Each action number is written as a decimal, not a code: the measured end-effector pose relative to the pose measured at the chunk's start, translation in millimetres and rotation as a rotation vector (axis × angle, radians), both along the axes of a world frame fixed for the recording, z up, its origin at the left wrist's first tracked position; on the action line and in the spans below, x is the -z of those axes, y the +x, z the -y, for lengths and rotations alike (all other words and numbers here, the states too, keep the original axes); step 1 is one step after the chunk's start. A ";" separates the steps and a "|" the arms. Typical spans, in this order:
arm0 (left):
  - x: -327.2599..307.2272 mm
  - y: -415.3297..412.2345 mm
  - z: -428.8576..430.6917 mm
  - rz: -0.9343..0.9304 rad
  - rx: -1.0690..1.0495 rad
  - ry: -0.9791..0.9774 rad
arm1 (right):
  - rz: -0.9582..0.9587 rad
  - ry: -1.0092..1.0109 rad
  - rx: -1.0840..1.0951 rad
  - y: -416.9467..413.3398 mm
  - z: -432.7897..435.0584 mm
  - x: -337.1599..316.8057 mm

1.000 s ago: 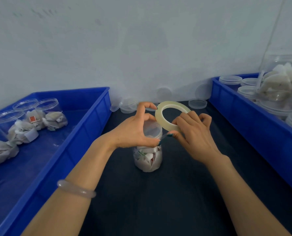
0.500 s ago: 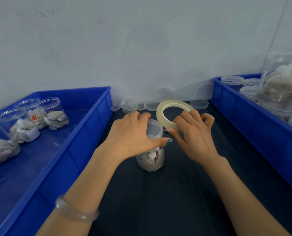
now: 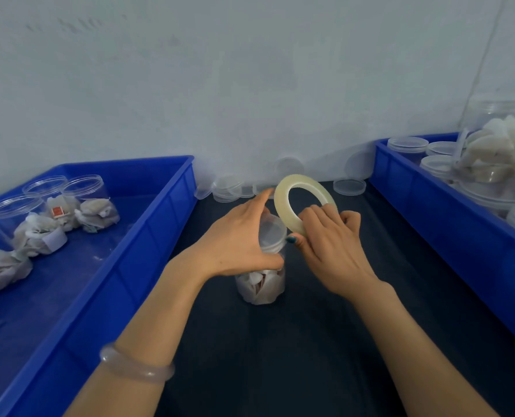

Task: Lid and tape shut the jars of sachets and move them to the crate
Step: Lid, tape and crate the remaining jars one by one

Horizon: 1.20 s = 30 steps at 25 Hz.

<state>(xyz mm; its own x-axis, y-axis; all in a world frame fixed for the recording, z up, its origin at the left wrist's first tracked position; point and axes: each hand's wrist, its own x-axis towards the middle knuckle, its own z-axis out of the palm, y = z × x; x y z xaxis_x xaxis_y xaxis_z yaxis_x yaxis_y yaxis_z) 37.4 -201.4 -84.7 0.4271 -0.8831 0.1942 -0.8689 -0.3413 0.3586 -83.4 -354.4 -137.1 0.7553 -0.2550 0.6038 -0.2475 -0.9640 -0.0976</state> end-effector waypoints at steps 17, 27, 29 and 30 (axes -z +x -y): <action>16.5 -15.5 15.2 0.034 -0.099 -0.212 | 0.084 0.073 0.285 7.8 -9.4 3.2; 14.8 -14.9 22.1 0.060 -0.125 -0.183 | 0.052 0.044 0.466 25.8 -7.3 7.3; 14.2 -13.4 25.2 0.093 -0.136 -0.168 | 0.036 0.045 0.489 29.2 -5.4 7.2; 13.4 -12.4 26.2 0.106 -0.142 -0.160 | 0.028 0.044 0.496 31.3 -5.4 6.5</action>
<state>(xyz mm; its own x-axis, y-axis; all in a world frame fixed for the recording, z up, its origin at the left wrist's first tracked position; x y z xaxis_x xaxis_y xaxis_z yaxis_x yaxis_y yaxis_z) 24.9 -227.6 -98.1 0.5145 -0.7700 0.3774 -0.8519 -0.4087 0.3275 -52.1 -348.9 -143.5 0.5205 -0.6049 0.6027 -0.6719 -0.7257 -0.1481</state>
